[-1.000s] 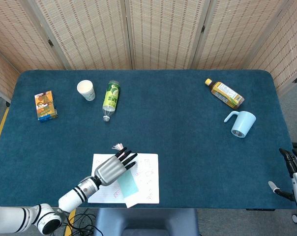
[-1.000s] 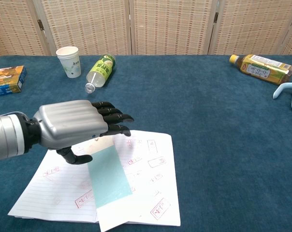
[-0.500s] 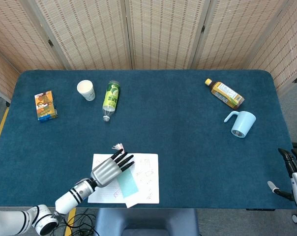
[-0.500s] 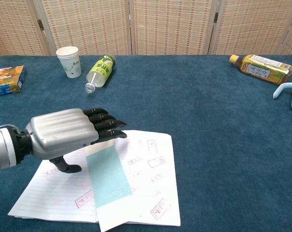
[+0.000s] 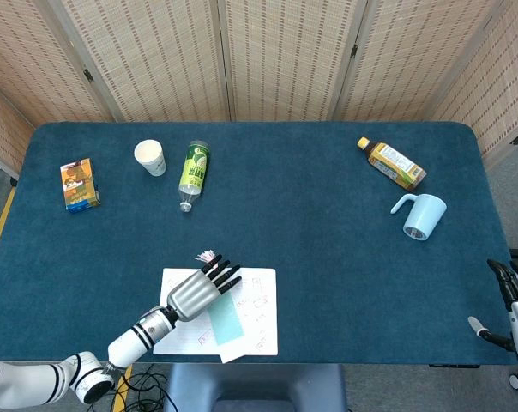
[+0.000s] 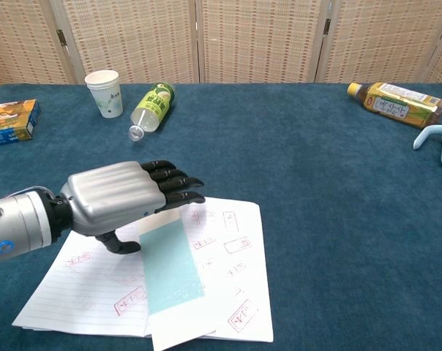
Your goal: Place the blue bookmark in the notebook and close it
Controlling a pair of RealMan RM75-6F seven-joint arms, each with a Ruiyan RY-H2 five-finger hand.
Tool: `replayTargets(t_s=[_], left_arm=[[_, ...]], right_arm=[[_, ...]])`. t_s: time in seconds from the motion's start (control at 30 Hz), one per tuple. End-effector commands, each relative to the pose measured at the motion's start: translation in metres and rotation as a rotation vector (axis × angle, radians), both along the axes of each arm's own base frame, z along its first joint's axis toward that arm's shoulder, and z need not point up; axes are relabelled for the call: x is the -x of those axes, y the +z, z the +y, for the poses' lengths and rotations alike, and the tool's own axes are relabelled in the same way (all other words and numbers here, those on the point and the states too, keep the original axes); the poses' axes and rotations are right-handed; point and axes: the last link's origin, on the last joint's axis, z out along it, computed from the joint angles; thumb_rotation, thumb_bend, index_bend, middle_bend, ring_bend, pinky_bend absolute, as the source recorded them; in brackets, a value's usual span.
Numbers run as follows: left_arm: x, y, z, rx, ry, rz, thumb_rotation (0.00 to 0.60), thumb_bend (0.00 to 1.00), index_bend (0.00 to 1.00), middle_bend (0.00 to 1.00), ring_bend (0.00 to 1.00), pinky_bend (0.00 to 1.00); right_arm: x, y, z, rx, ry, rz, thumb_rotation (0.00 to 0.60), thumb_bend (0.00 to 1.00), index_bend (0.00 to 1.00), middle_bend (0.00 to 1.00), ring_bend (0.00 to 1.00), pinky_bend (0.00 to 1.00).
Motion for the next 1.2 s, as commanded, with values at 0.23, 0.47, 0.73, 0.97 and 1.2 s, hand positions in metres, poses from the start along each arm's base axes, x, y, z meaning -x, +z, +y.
replayTargets(t_s=[0.23, 0.47, 0.73, 0.97, 1.2], left_arm=[[-0.013, -0.008, 0.008, -0.007, -0.011, -0.02, 0.6, 0.25, 0.07, 0.0, 0.0, 0.09], [-0.024, -0.013, 0.013, -0.009, -0.023, -0.027, 0.6, 0.25, 0.07, 0.0, 0.0, 0.09], [-0.036, -0.006, 0.017, -0.03, -0.041, -0.067, 0.6, 0.25, 0.07, 0.0, 0.0, 0.09], [-0.04, 0.012, 0.004, -0.021, -0.07, -0.089, 0.6, 0.25, 0.1, 0.0, 0.0, 0.09], [-0.036, 0.02, -0.027, 0.076, -0.053, -0.085, 0.6, 0.25, 0.11, 0.0, 0.0, 0.09]], right_arm=[[0.001, 0.001, 0.001, 0.003, -0.005, 0.0, 0.6, 0.11, 0.04, 0.13, 0.04, 0.12], [0.003, 0.001, 0.002, 0.006, -0.011, -0.001, 0.6, 0.11, 0.04, 0.13, 0.04, 0.12], [0.003, 0.002, 0.002, 0.007, -0.01, -0.001, 0.6, 0.11, 0.04, 0.13, 0.04, 0.12], [0.003, 0.0, 0.001, 0.004, -0.007, -0.005, 0.6, 0.11, 0.04, 0.13, 0.04, 0.12], [0.003, 0.0, 0.001, 0.002, -0.001, -0.007, 0.6, 0.11, 0.04, 0.13, 0.04, 0.12]])
